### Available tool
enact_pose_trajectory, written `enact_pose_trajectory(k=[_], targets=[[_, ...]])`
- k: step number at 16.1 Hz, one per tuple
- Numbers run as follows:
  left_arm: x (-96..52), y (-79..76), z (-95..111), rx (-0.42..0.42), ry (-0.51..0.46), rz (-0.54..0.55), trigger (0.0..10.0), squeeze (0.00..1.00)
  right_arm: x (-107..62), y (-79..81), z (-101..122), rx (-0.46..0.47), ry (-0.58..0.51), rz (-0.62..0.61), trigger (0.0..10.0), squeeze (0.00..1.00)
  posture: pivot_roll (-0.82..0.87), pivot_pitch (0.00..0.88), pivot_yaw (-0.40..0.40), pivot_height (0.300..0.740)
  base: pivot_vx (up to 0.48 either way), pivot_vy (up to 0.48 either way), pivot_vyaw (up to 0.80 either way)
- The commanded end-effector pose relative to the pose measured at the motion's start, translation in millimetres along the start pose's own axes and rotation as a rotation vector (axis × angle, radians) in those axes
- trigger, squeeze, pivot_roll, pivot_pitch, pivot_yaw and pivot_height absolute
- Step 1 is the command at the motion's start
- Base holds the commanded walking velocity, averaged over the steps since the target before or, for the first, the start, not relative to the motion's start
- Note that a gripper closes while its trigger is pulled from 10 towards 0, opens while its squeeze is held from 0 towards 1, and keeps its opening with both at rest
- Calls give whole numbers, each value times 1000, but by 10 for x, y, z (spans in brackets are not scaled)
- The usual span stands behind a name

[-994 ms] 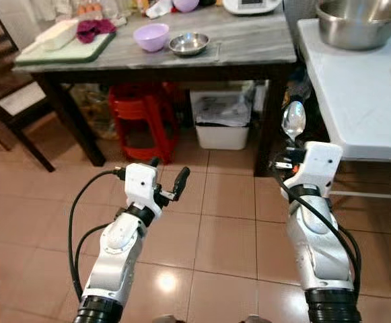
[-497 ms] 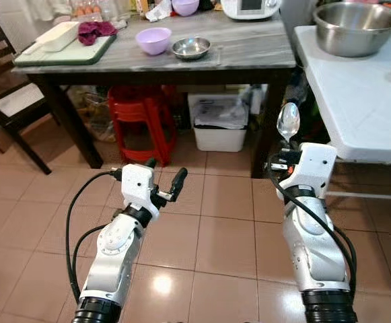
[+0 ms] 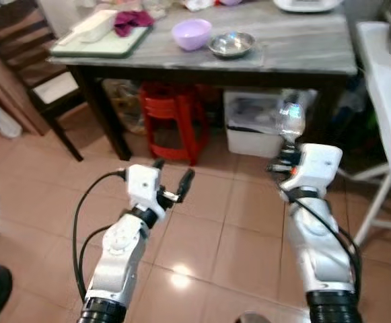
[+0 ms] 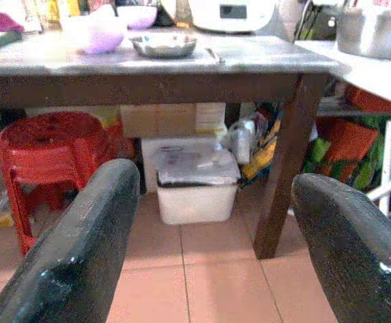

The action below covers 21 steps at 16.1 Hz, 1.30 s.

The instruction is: Setting the table

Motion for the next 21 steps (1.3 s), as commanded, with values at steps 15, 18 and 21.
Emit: enact_pose_trajectory(k=[15,18,21], targets=[[-13,27,-17,8,10,-5,10000,0,25,90,33,46,-15,17,10000,0,-116,106,108,740,383,0,-244],[-7,20,-16,8,9,-8,10000,0,27,102,32,44,-14,21,10000,0,-116,105,105,740,370,0,0],[-5,18,-15,7,8,-8,10000,0,30,96,38,38,-16,23,10000,0,-118,103,101,740,372,0,0]])
Point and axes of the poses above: a point about 5 cm out from each wrist's last joint towards the gripper, its own x axis pointing out of the wrist towards the gripper, its own z axis along the axis of the wrist's last joint, y = z × x, the point moved 4 cm from there along x, pointing out of the wrist towards the gripper, and after that the axes turned 15 degrees about x, right-handed, at the moved point
